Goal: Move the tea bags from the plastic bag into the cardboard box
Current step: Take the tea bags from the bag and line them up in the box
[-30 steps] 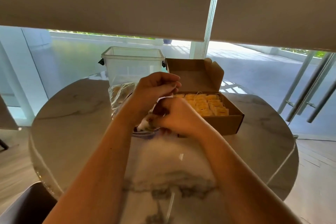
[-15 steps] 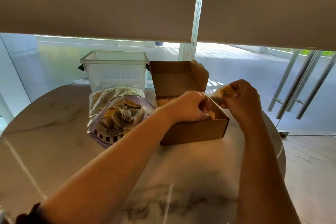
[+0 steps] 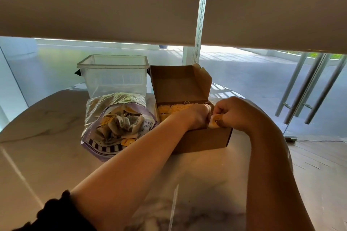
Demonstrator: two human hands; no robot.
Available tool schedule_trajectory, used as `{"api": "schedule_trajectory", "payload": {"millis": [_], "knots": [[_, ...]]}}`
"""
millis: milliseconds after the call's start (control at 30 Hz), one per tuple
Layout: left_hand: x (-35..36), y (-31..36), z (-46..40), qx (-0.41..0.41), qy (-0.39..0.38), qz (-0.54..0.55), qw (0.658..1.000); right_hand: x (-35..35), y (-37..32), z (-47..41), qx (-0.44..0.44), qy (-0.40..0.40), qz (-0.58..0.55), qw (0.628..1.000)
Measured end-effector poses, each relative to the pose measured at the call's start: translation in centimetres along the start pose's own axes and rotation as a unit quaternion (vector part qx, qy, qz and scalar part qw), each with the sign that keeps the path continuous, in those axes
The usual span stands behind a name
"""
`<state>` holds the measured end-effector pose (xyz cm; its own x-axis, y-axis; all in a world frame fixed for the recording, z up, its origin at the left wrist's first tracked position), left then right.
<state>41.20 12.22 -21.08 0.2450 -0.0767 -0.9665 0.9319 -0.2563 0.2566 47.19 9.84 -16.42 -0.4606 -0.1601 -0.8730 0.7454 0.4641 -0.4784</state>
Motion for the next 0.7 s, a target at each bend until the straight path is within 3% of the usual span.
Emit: {"api": "schedule_trajectory", "payload": {"millis": [267,433,567,700], "knots": [[-1.2,-1.2,1.9,0.027,-0.002,0.116,0.993,1.3,1.1,-1.5,0.046,-0.084,0.078,0.992],[-2.0,-2.0,2.6,0.010,0.002,0.164,0.986,2.3,1.4,-2.8,0.020,-0.041,0.034,0.998],[-4.2,-2.9,3.2,0.013,0.090,0.159,0.983,0.9,1.5,-2.4,0.002,0.031,-0.015,0.999],[-7.9,-4.2,6.2,0.008,0.230,0.192,0.954,-0.9,2.0,-1.7,0.001,0.116,-0.079,0.990]]}}
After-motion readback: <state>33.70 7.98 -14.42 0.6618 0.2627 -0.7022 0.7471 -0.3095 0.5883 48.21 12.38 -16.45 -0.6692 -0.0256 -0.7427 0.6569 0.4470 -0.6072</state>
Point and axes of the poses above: each hand's wrist, its own z-axis away from the middle knuckle, its own x-axis out of the palm, y = z × x, the point moved 10 cm from there along -z, towards the middle knuckle, and after that the axes turned 10 degrees about -z, right-handed, at the moved point
